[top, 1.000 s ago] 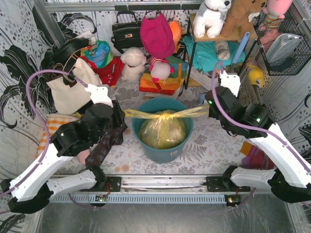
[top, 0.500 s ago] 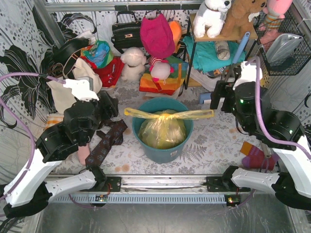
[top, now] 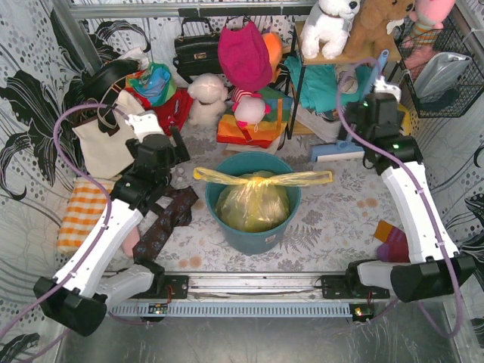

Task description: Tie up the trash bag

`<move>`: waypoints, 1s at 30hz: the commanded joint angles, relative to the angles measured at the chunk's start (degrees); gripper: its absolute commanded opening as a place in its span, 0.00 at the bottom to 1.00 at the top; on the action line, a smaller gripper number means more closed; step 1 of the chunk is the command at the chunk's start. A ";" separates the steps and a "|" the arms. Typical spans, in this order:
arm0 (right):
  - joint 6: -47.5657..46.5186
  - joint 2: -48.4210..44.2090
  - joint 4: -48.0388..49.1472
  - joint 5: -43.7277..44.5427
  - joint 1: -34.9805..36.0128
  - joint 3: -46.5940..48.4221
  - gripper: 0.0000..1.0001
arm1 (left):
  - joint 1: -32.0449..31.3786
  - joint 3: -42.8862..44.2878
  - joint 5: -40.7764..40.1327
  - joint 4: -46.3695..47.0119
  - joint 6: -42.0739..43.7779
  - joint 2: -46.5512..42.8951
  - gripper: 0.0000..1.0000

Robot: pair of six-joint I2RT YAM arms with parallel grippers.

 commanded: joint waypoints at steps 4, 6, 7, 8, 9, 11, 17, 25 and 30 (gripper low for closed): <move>-5.54 -10.76 21.93 -3.52 -14.22 -27.08 0.97 | 14.26 -17.42 0.06 18.66 -1.45 -0.80 0.98; -7.73 -13.41 28.82 -1.90 -14.82 -35.94 0.97 | 16.35 -24.96 -0.56 25.81 -2.25 -2.17 0.98; -8.52 -14.66 32.30 -1.09 -14.88 -39.98 0.97 | 16.48 -28.34 -1.30 31.24 -1.97 -2.62 0.98; -8.63 -15.65 36.08 -0.69 -15.00 -44.11 0.97 | 16.49 -32.10 -1.92 35.55 -1.02 -2.68 0.98; -9.00 -16.28 39.97 0.73 -15.20 -47.71 0.97 | 16.49 -35.27 -3.45 39.08 -0.77 -2.15 0.98; -10.36 -16.44 48.78 0.62 -15.42 -55.21 0.97 | 16.49 -40.46 -6.74 46.33 0.20 0.20 0.98; -9.71 -7.92 67.82 0.84 -15.59 -65.80 0.97 | 16.57 -49.63 -2.55 69.67 6.54 8.20 0.98; -9.26 3.52 100.61 -9.22 -15.51 -75.36 0.97 | 17.18 -55.51 7.22 102.15 13.49 20.95 0.98; -12.80 11.10 113.14 -15.05 -15.53 -77.69 0.97 | 17.43 -53.60 14.87 102.40 15.84 25.30 0.98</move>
